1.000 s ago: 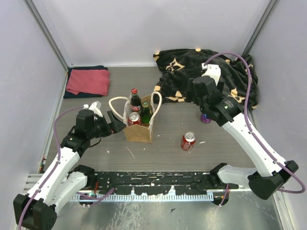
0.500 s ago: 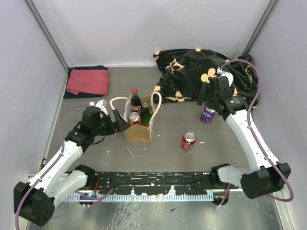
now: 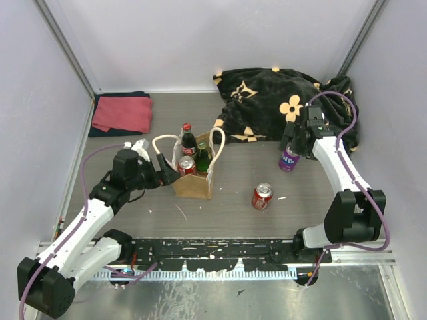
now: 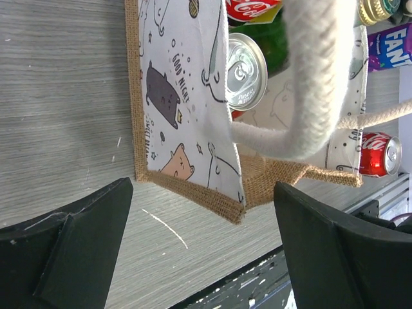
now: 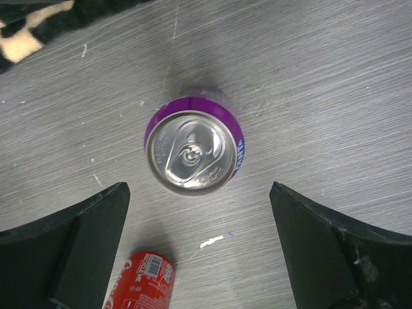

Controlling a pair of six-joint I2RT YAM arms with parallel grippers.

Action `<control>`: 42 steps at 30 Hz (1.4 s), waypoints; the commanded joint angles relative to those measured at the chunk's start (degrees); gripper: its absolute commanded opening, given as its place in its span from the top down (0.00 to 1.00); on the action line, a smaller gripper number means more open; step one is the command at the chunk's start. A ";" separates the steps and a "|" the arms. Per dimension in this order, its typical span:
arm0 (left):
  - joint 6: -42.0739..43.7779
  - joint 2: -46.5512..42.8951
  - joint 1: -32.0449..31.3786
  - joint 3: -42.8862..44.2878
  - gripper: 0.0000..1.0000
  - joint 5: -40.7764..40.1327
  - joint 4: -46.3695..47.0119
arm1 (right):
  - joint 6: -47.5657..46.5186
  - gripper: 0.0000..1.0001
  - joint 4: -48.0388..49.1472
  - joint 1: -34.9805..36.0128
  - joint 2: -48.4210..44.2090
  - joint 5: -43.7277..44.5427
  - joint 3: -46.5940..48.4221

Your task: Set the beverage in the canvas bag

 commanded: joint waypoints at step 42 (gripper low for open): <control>1.63 -2.44 -0.72 2.14 0.02 5.47 -3.57 | -3.61 0.99 2.79 -2.39 -3.54 -5.32 6.08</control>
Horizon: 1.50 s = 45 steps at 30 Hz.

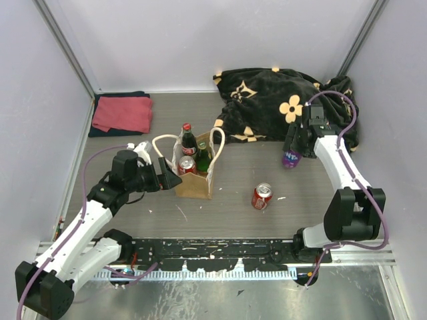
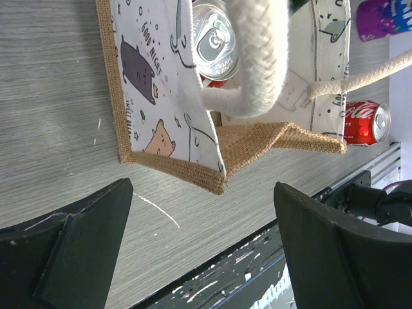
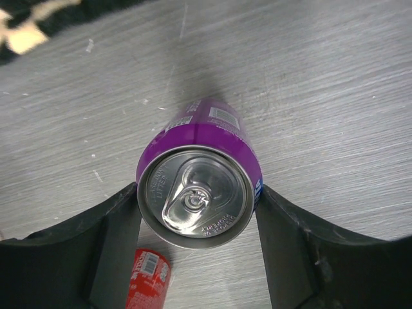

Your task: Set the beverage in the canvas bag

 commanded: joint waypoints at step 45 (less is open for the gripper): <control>-2.75 -0.40 0.42 -5.44 0.02 -4.04 3.99 | 8.97 0.99 -2.56 49.96 4.71 7.63 44.91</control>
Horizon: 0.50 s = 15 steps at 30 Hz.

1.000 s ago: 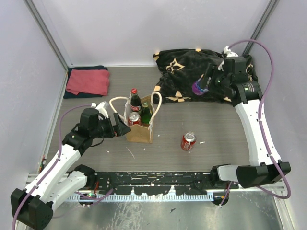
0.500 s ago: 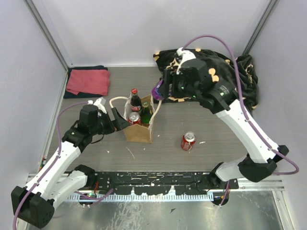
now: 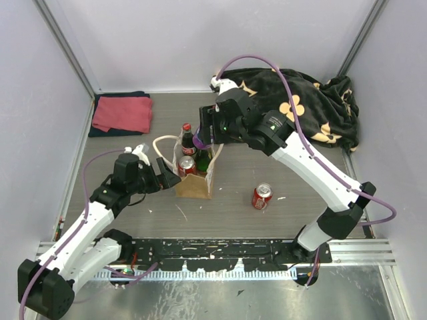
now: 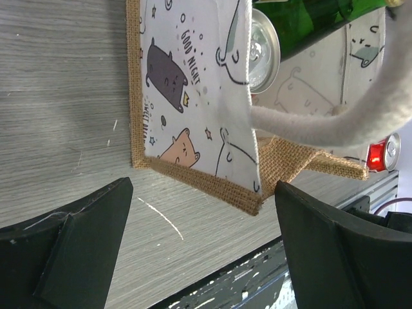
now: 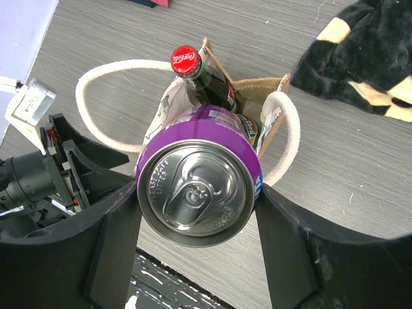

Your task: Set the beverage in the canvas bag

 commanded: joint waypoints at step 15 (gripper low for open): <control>2.40 -1.85 -0.74 -1.15 0.02 1.68 -1.67 | 0.02 0.99 9.92 3.41 1.24 1.39 -1.71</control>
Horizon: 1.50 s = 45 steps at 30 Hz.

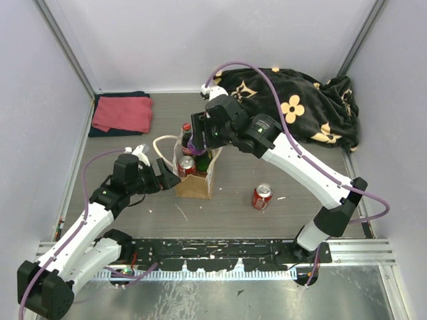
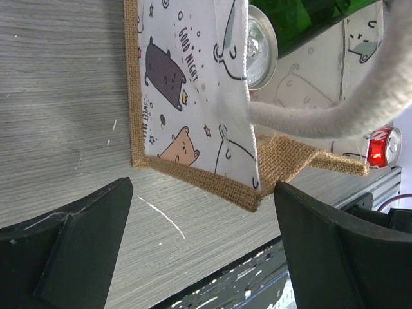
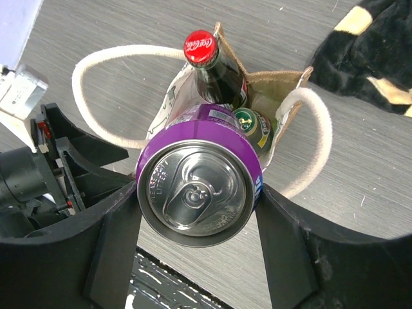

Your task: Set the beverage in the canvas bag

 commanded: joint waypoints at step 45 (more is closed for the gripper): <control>2.83 -1.39 -0.28 8.22 0.02 2.20 -6.34 | 0.83 0.99 13.49 1.45 8.88 4.22 -20.34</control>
